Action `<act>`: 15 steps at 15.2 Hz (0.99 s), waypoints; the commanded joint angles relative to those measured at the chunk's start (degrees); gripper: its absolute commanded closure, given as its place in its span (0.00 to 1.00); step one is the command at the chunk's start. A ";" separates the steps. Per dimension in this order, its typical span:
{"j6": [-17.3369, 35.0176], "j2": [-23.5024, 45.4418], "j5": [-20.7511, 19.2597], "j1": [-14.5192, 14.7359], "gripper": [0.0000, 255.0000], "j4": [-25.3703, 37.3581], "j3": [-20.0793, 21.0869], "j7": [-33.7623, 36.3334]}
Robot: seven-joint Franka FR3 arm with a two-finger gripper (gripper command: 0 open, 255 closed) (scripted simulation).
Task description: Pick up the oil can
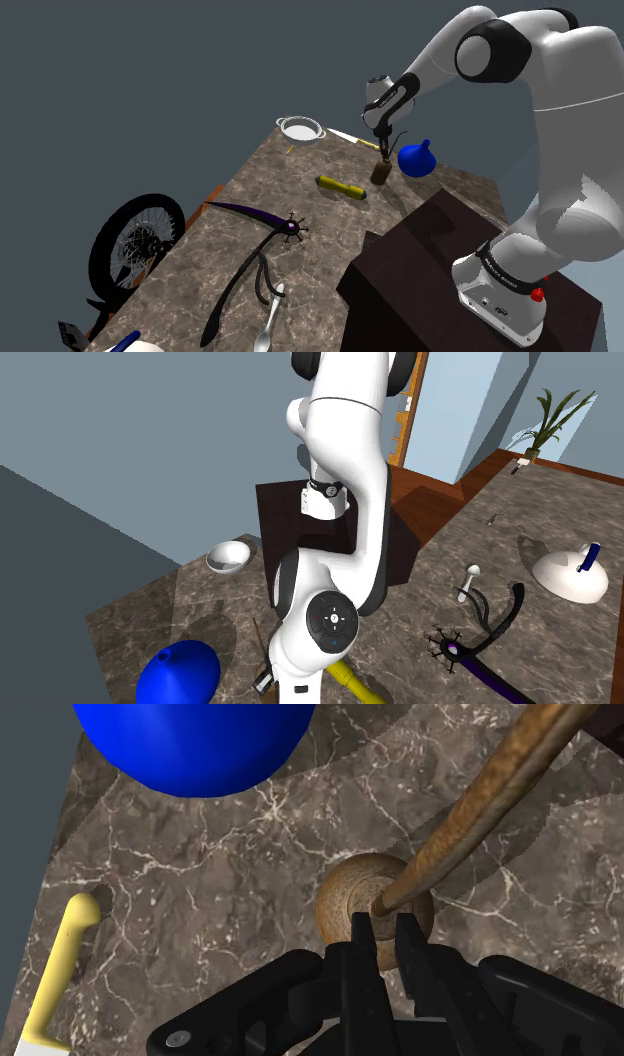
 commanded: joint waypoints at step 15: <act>-4.49 -6.54 -0.64 0.88 1.00 -1.87 -0.84 -1.05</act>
